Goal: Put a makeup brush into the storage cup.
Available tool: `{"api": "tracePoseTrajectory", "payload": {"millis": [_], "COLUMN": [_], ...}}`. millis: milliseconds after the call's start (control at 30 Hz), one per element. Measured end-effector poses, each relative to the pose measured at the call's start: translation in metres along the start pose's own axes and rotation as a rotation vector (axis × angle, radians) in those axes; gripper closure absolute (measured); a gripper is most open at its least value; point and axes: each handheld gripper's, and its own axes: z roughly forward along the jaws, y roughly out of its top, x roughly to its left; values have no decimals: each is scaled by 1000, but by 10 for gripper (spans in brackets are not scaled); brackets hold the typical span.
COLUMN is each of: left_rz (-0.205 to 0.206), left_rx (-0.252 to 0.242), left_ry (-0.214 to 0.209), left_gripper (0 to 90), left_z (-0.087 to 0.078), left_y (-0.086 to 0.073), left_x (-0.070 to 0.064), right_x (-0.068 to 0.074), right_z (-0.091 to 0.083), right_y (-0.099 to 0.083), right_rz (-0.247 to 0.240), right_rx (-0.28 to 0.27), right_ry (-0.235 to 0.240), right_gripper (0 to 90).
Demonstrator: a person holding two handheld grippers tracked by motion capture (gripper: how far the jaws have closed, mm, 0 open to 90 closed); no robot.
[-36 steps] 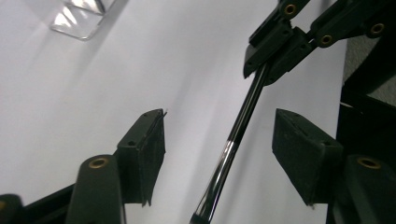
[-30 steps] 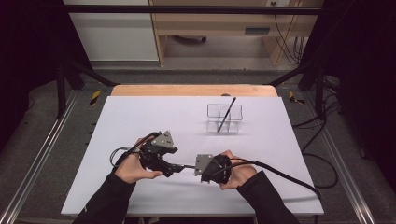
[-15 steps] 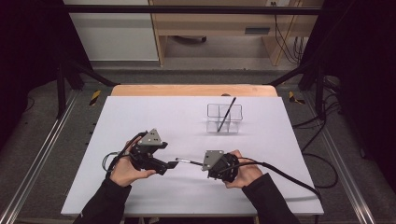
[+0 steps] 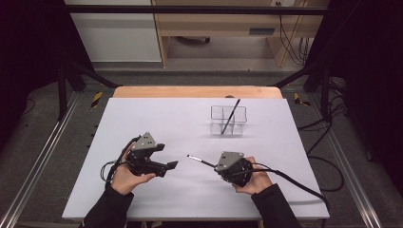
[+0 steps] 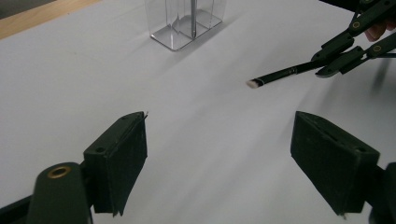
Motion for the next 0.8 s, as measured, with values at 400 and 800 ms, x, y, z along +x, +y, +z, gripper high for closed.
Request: {"api": "tracePoseTrajectory", "payload": {"millis": [400,800], "left_rz": [-37,-93], "left_rx": [-87,-186], "left_ry": [32,38], "left_gripper": [175,180], "left_z": [-2,5], "left_y": [-8,-11], "left_x": [-9,-20], "right_x": [-2,0], "right_z": [-5,-6], "right_y": [-8,-8], "right_rz": [112,225], "right_rx": [-81,-179], "right_ry": [-25,-47], "right_gripper": [842,841]}}
